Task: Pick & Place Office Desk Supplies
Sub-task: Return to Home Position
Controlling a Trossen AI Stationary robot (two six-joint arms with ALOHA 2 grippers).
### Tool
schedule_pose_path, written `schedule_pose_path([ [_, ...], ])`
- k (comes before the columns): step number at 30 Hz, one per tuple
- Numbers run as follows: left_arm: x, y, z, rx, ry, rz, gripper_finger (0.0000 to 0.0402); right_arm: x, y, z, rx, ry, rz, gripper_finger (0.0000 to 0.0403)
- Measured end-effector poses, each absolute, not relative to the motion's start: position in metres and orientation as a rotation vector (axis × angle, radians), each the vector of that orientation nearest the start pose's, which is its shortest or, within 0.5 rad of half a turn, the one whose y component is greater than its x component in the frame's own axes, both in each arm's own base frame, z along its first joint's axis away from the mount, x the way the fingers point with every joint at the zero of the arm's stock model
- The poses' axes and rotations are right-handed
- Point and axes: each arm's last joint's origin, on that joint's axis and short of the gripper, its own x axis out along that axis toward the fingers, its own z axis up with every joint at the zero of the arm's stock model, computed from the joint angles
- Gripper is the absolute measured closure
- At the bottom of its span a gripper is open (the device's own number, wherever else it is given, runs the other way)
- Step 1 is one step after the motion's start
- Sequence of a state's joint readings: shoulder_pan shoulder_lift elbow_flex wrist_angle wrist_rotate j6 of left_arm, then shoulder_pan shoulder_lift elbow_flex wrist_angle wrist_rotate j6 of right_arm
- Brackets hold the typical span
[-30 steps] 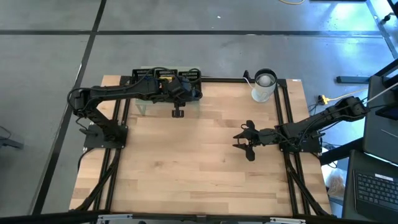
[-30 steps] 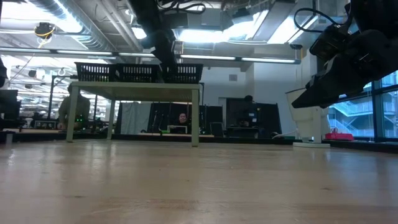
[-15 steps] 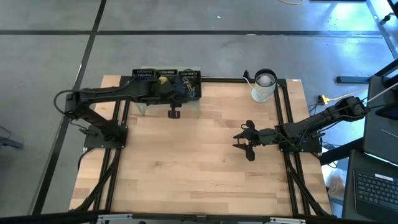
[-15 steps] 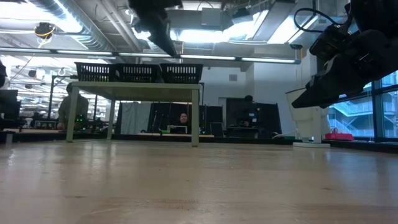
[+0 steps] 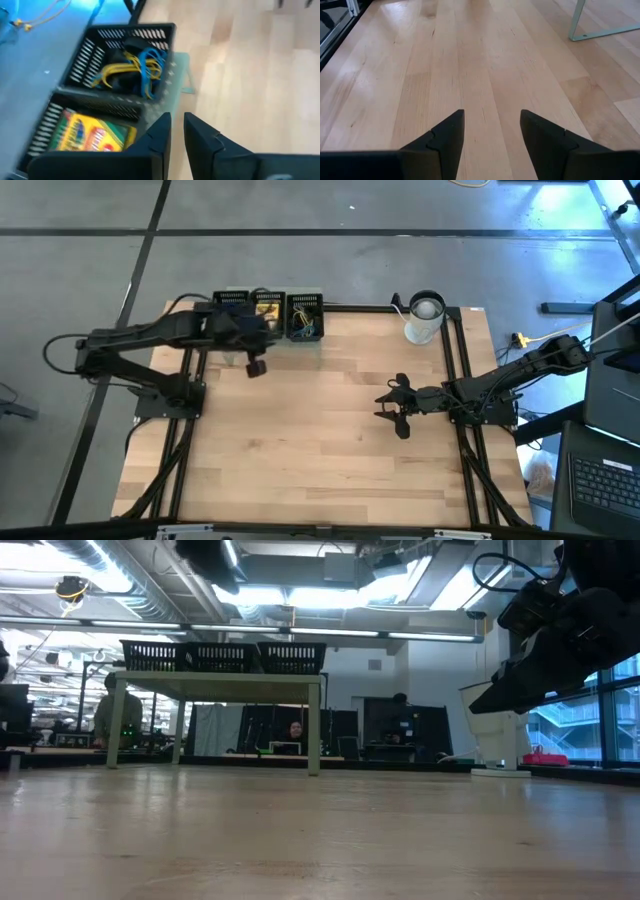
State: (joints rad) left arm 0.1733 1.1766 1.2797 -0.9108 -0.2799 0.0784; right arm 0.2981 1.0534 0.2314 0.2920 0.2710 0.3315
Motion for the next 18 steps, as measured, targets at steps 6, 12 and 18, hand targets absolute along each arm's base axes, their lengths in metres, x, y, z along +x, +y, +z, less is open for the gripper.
schedule_pose_path([
  [6,0.188,0.028,0.339,0.08,0.71,0.322,0.0371,0.177,0.046,0.146,0.175,0.506,-0.058,0.0209],
  [12,0.166,0.004,0.311,0.064,0.463,-0.024,0.0373,0.177,0.046,0.146,0.175,0.506,-0.058,0.0209],
  [18,0.142,-0.002,0.276,0.039,0.323,-0.084,0.0372,0.177,0.046,0.146,0.176,0.506,-0.058,0.0209],
])
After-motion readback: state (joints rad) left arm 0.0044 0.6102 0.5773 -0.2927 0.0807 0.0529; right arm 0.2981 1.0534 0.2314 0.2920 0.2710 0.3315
